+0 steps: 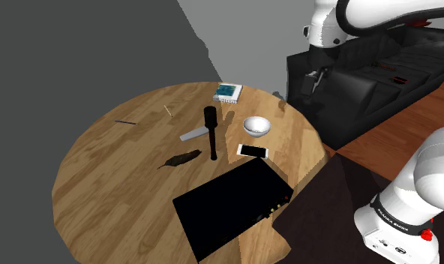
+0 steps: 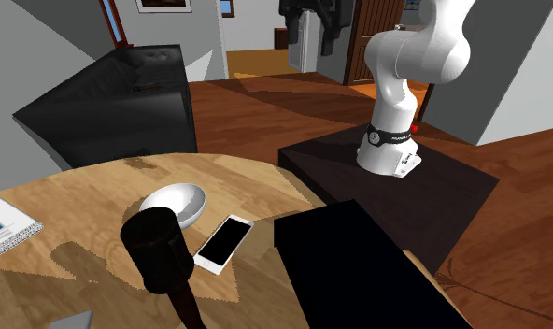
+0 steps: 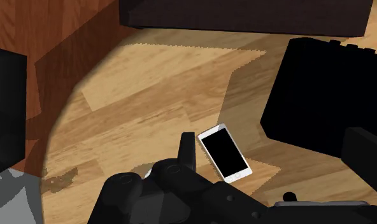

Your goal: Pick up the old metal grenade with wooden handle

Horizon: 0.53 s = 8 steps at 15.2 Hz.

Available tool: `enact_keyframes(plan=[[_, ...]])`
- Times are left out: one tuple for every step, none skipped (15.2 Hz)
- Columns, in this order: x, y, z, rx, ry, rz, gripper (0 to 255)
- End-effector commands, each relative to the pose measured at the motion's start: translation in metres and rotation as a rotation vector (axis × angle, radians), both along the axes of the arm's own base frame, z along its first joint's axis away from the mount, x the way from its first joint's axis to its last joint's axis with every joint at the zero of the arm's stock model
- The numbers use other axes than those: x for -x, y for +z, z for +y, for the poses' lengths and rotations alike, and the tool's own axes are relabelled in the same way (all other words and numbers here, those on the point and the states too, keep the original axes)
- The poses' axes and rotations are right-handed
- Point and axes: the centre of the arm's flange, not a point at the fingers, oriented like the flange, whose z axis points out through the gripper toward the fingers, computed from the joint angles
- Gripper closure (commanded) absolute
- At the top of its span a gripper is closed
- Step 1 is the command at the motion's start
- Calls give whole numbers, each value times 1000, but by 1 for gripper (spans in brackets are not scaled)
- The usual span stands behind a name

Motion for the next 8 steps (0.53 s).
enact_keyframes(plan=[[-24, -12, 13, -6, -1, -8, 0], [-34, -16, 19, -9, -2, -11, 0], [-44, -21, 25, -11, -2, -14, 0], [-54, -25, 32, -14, -2, -18, 0], [-64, -30, 38, -17, -3, -21, 0], [-74, -34, 44, -19, -3, -25, 0], [-84, -38, 50, -22, -3, -28, 0], [-94, -43, 56, -24, -4, -31, 0]])
